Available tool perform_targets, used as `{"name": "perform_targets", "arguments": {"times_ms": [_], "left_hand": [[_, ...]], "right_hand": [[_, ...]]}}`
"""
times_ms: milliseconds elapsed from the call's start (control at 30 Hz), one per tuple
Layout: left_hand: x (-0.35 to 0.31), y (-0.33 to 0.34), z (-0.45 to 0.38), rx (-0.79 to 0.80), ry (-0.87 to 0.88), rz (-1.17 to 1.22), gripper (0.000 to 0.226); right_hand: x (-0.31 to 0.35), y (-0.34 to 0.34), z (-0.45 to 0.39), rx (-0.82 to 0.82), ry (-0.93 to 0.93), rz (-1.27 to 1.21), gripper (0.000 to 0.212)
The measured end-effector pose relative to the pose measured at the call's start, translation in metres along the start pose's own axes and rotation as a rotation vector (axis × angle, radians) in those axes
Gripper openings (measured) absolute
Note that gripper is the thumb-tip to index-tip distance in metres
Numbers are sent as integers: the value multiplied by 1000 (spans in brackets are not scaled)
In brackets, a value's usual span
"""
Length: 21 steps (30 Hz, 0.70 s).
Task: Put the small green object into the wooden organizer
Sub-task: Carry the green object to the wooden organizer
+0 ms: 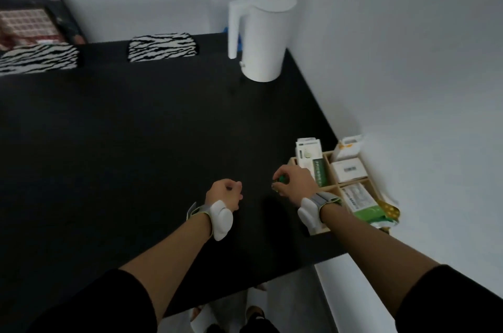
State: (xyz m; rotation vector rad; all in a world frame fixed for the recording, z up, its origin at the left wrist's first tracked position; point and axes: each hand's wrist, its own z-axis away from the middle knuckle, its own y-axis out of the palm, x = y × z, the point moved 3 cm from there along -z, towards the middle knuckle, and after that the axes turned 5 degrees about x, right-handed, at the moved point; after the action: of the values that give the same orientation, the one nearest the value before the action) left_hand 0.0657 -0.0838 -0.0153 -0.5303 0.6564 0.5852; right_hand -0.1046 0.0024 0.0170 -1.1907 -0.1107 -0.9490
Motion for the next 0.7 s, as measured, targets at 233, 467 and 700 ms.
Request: {"name": "perform_targets", "arguments": {"times_ms": [233,467,700], "left_hand": [[-29,74,-8,89,39,-101,27],[-33,112,-17,125,41,-161,23],[-29,127,-26,143,-16,-180,23]], "right_hand": [[-74,-37,24,-104,130,3,15],[-111,-24,21,-117,161,31,16],[-117,-12,9,31,81,149,13]]}}
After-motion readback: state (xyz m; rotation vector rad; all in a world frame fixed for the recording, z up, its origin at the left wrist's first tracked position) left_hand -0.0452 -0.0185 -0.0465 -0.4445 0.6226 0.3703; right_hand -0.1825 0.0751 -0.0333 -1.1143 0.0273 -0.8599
